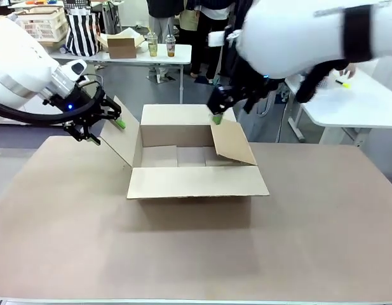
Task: Pack the gift set into the box.
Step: Place both hands on the side flaps of the Package Box and spread them outward.
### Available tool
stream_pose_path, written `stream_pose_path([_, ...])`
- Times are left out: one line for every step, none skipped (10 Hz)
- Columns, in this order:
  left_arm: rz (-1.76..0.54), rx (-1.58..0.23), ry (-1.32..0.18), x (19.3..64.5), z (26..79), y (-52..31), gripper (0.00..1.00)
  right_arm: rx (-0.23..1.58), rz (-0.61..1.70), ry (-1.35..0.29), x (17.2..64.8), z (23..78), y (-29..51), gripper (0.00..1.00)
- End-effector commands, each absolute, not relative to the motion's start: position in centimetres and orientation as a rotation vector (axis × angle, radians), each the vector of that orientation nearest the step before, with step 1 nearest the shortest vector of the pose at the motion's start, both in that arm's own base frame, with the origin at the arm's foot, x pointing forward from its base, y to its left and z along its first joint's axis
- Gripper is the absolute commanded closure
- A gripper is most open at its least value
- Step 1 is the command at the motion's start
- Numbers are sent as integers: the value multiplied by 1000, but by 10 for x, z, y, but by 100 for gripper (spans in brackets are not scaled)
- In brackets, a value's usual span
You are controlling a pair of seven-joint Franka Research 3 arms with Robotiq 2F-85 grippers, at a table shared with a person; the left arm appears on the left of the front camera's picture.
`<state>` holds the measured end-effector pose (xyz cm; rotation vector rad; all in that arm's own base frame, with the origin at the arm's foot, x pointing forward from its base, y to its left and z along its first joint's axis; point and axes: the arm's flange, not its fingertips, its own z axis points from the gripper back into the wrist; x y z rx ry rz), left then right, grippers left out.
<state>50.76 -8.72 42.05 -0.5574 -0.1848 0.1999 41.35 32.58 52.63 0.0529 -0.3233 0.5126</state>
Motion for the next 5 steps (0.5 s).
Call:
stream_pose_path([212, -545, -182, 508, 423, -87, 0, -38, 463, -218, 467, 506, 381, 0])
stream_pose_path([212, -545, -182, 508, 423, -87, 0, -91, 407, -189, 476, 491, 389, 0])
stream_pose_path([212, -545, -182, 508, 423, -87, 0, -163, 323, -181, 482, 475, 392, 0])
stream_pose_path([212, -545, -182, 508, 423, -87, 0, -265, 236, -187, 487, 461, 392, 0])
stream_pose_path([212, -545, -182, 508, 423, -87, 0, -337, 169, -169, 491, 446, 388, 0])
